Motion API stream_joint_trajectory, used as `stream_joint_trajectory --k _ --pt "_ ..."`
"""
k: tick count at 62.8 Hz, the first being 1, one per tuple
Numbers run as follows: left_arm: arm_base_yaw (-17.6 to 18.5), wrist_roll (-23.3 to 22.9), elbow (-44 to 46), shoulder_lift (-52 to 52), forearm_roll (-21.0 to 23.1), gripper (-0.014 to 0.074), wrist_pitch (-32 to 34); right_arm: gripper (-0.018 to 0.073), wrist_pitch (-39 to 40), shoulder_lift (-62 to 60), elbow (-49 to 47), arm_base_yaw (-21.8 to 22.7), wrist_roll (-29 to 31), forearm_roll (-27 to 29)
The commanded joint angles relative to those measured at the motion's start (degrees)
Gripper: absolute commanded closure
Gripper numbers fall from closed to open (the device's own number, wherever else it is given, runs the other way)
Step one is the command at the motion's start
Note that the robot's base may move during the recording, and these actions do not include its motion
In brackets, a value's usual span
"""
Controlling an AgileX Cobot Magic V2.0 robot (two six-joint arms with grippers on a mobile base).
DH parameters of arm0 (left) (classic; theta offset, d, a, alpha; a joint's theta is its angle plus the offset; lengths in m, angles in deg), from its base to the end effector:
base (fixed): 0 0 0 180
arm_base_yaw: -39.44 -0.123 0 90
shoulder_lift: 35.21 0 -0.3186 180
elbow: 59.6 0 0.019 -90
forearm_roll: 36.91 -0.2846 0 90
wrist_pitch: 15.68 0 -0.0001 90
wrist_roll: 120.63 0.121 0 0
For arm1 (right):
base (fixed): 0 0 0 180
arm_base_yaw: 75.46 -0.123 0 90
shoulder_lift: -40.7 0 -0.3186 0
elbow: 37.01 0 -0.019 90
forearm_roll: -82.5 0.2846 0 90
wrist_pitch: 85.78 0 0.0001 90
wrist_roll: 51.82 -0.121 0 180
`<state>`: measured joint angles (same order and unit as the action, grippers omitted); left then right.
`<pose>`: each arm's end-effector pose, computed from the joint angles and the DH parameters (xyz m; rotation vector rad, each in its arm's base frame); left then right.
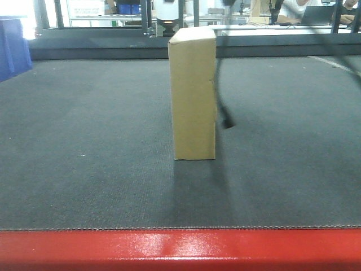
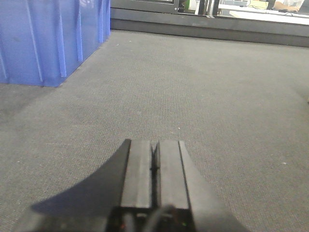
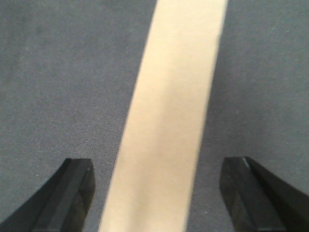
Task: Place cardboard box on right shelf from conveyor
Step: 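Close the right gripper on the top of the tan box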
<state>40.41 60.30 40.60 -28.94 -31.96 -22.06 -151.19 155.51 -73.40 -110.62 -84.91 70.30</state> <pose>0.0868 -0.0026 0.1910 -0.0351 1.6133 -0.0746 0.4054 0.2571 0.3926 -0.0767 2.4898 0.2260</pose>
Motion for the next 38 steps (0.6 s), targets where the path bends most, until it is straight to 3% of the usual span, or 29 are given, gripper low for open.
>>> stream_joint_trajectory --k 1,10,38 --pt "0.3 -0.3 0.2 -0.7 0.3 0.0715 4.8 -0.0064 -0.1 -0.4 -4.3 -0.2 -3.1 -4.3" --pt "0.3 -0.3 0.2 -0.7 0.3 0.0715 4.8 -0.0064 -1.2 1.9 -5.4 -0.5 -7.1 -8.3" --pt "0.3 -0.3 0.2 -0.7 0.3 0.0715 4.8 -0.0064 3.7 2.4 -5.3 -0.6 -9.4 -8.4"
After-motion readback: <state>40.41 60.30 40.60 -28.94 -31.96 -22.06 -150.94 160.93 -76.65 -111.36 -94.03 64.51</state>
